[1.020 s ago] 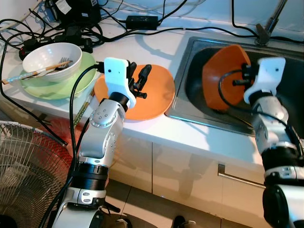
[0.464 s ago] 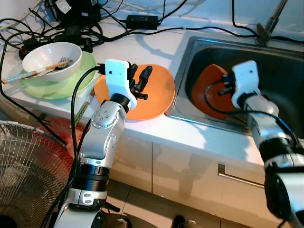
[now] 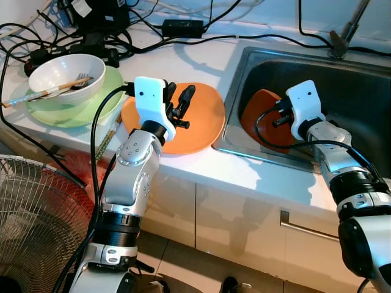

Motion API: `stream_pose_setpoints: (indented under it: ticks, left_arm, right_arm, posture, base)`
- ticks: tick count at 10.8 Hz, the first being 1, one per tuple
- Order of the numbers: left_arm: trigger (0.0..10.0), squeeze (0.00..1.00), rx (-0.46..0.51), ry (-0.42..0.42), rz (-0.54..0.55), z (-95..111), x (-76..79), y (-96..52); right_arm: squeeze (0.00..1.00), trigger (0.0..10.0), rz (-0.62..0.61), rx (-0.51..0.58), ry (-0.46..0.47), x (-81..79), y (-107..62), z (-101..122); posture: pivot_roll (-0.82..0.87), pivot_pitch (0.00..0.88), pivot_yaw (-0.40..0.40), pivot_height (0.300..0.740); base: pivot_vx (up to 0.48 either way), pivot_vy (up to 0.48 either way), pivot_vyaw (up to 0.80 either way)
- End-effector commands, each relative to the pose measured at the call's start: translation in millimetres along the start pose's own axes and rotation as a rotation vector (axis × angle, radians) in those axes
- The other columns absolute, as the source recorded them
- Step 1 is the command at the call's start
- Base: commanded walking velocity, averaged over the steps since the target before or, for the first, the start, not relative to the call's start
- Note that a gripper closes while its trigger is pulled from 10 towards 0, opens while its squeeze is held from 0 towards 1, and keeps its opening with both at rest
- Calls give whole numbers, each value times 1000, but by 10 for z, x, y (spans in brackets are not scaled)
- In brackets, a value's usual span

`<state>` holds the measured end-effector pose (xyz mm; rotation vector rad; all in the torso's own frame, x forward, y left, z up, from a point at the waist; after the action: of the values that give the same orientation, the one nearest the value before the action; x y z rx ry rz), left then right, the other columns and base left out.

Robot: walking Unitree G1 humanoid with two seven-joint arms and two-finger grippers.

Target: Kitchen organization

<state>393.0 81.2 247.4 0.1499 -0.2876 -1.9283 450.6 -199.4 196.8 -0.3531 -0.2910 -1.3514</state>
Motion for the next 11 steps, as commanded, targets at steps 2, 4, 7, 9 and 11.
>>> stream_pose_setpoints:
  ticks: [2,4,7,9,11]
  left_arm:
    - [10000,0,-3,7,1,3,5,-28]
    - [10000,0,-4,11,1,5,-4,-31]
    - [10000,0,-4,10,4,8,-12,-33]
    - [10000,0,-4,10,5,11,-13,-33]
    - [10000,0,-5,11,8,7,-20,-36]
  right_arm:
    - [0,10000,60,-39,-9,-160,11,-113]
    - [502,10000,74,-41,-7,-191,14,-123]
    - [0,10000,78,-34,-9,-207,17,-116]
    - [31,10000,68,-29,-10,-189,20,-101]
    - [1000,10000,47,-31,-17,-147,19,-98]
  posture:
    - [94,164,16,740]
    - [93,160,15,740]
    - [95,157,13,740]
    - [96,158,12,740]
    - [97,164,11,740]
  base:
    - [0,0,0]
    - [0,0,0]
    - [0,0,0]
    - [0,0,0]
    - [0,0,0]
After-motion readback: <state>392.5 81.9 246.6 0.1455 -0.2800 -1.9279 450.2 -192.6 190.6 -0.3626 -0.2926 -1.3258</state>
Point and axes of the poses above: a point about 5 cm out from each wrist's last joint towards the gripper, its own y axis pointing out of the wrist towards the gripper, its own z axis along the axis of the wrist's last joint, x = y × z, the point moved 5 cm from there along y, pointing out of the wrist towards the gripper
